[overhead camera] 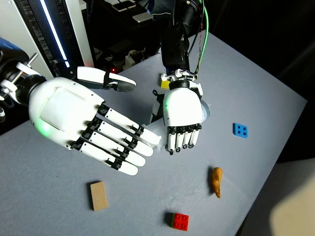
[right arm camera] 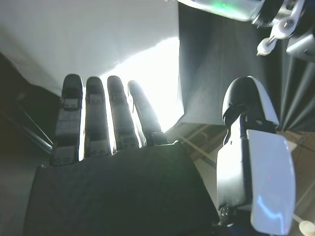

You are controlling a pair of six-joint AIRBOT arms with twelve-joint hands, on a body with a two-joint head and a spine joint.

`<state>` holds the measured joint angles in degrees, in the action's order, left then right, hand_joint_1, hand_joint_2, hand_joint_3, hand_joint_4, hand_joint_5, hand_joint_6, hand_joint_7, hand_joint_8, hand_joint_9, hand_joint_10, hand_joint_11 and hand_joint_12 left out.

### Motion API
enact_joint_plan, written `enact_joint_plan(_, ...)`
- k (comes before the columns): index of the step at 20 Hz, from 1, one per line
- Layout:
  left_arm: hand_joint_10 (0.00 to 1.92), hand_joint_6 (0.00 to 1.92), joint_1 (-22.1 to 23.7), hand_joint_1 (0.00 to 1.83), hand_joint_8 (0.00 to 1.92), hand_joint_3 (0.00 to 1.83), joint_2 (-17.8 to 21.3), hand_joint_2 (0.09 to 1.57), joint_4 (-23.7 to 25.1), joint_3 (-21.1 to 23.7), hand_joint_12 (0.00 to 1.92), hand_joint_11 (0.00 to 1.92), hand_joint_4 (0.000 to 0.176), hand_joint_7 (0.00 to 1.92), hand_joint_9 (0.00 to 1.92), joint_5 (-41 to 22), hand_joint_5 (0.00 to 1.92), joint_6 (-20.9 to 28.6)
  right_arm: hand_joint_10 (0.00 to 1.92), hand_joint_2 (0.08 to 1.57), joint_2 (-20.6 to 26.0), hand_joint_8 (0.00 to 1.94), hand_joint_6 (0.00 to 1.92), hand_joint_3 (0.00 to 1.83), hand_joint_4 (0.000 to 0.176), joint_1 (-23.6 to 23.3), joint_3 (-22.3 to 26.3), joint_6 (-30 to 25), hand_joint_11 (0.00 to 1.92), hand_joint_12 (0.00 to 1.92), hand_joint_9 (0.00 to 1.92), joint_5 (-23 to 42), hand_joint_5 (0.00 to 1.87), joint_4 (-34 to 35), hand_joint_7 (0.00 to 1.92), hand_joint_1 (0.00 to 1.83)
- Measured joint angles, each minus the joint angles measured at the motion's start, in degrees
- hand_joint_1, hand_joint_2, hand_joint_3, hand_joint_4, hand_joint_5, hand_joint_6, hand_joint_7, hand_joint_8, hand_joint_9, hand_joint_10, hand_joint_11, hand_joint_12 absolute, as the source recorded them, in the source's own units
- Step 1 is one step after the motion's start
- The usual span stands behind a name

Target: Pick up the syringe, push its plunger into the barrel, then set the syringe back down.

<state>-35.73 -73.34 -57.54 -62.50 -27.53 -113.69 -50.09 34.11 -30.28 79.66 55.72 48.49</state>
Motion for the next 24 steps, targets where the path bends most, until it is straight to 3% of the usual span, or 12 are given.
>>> enact_joint_plan(1,1.25,1.26,-0.28,1.38,1.17,0.0,-0.09,1.17,0.02,-0.46,1.24,0.81,0.0,0.84,0.89,0.33,0.7,-0.02,0.0,1.06,0.02,0.0,0.0,0.0,0.0,-0.42,0.94,0.24,0.0,0.22,0.05,0.9,0.01,0.83,0.04,0.08)
enact_joint_plan(2,0.96,1.31,-0.28,1.21,1.25,0.0,-0.13,1.21,0.11,-0.46,1.26,0.69,0.0,0.82,0.79,0.37,0.74,-0.02,0.0,1.06,0.02,0.0,0.0,0.0,0.0,-0.76,1.44,0.59,0.0,0.26,0.06,1.4,0.02,1.05,0.05,0.08)
enact_joint_plan(3,0.96,1.31,-0.28,1.21,1.25,0.0,-0.13,1.21,0.13,-0.48,1.26,0.69,0.0,0.82,0.79,0.31,0.74,-0.02,0.0,1.06,0.02,0.0,0.0,0.0,0.0,-1.29,1.95,0.72,0.0,0.26,0.06,1.6,0.02,2.12,0.05,0.08)
enact_joint_plan(4,0.8,1.25,-0.31,1.13,0.78,0.0,-0.26,1.2,0.11,-0.48,1.26,0.64,0.0,0.76,0.76,0.17,0.8,0.24,0.0,1.06,0.02,0.0,0.0,0.0,0.0,-1.86,2.58,0.76,0.0,0.29,0.07,1.9,0.02,3.39,0.06,0.08)
enact_joint_plan(6,0.5,1.21,-0.74,1.11,0.25,0.0,-0.72,1.19,0.09,-0.46,1.24,0.5,0.0,0.86,0.76,-0.39,0.83,1.33,0.0,1.06,0.0,0.0,0.0,0.0,0.0,-2.89,3.17,0.85,0.0,0.27,0.07,2.12,0.02,4.48,0.06,0.07)
enact_joint_plan(7,0.35,0.65,-0.76,1.01,0.11,0.0,-0.7,1.15,0.55,-0.48,1.17,0.47,0.0,0.85,0.76,-0.72,0.71,1.27,0.0,1.06,-0.02,0.0,0.0,0.0,0.0,-3.41,3.17,0.76,0.0,0.27,0.07,2.1,0.02,4.81,0.06,0.07)
enact_joint_plan(8,0.26,0.33,-0.76,0.95,0.05,0.0,-0.72,1.14,0.57,-0.46,1.13,0.47,0.0,0.83,0.77,-0.72,0.73,1.22,0.0,1.06,-0.09,0.0,0.0,0.0,0.0,-3.78,3.17,0.87,0.0,0.28,0.08,2.19,0.03,4.72,0.07,0.09)
enact_joint_plan(10,0.12,0.07,-0.76,0.79,0.0,0.0,-0.7,1.16,0.61,-0.46,1.15,0.37,0.0,0.74,0.73,-0.83,0.7,1.25,0.0,1.06,-0.52,0.0,0.0,0.0,0.0,-4.35,3.3,1.29,0.0,0.28,0.07,2.64,0.03,4.7,0.07,0.1)
enact_joint_plan(13,0.0,0.0,-0.76,0.5,0.0,0.0,-0.7,1.1,0.55,-0.46,1.08,0.02,0.0,0.46,0.45,-1.6,0.5,1.29,0.0,1.06,-0.7,0.0,0.0,0.0,0.0,-4.57,4.55,1.22,0.0,0.32,0.08,3.06,0.03,4.7,0.07,0.1)
enact_joint_plan(17,0.0,0.0,-0.46,0.35,0.0,0.0,-0.66,0.98,0.22,0.2,0.46,0.0,0.0,0.15,0.11,-0.76,0.24,1.51,0.01,1.06,-1.18,0.01,0.01,0.0,0.0,-3.76,5.01,0.52,0.0,0.23,0.06,4.87,0.02,5.55,0.05,0.11)
enact_joint_plan(20,0.0,0.0,-0.02,0.27,0.0,0.0,0.17,0.96,0.55,1.53,0.24,0.0,0.015,0.03,0.01,-0.28,0.13,1.46,0.0,1.06,-1.36,0.0,0.0,0.0,0.0,-3.45,5.01,0.17,0.0,0.17,0.05,6.78,0.0,2.45,0.04,0.09)
enact_joint_plan(24,0.0,0.0,1.4,0.2,0.0,0.01,3.74,0.97,0.52,3.13,0.16,0.0,0.01,0.0,0.0,0.11,0.05,1.42,0.0,1.06,-1.68,0.0,0.0,0.0,0.0,-3.5,5.07,2.99,0.0,0.28,0.08,7.08,0.05,0.92,0.08,0.11)
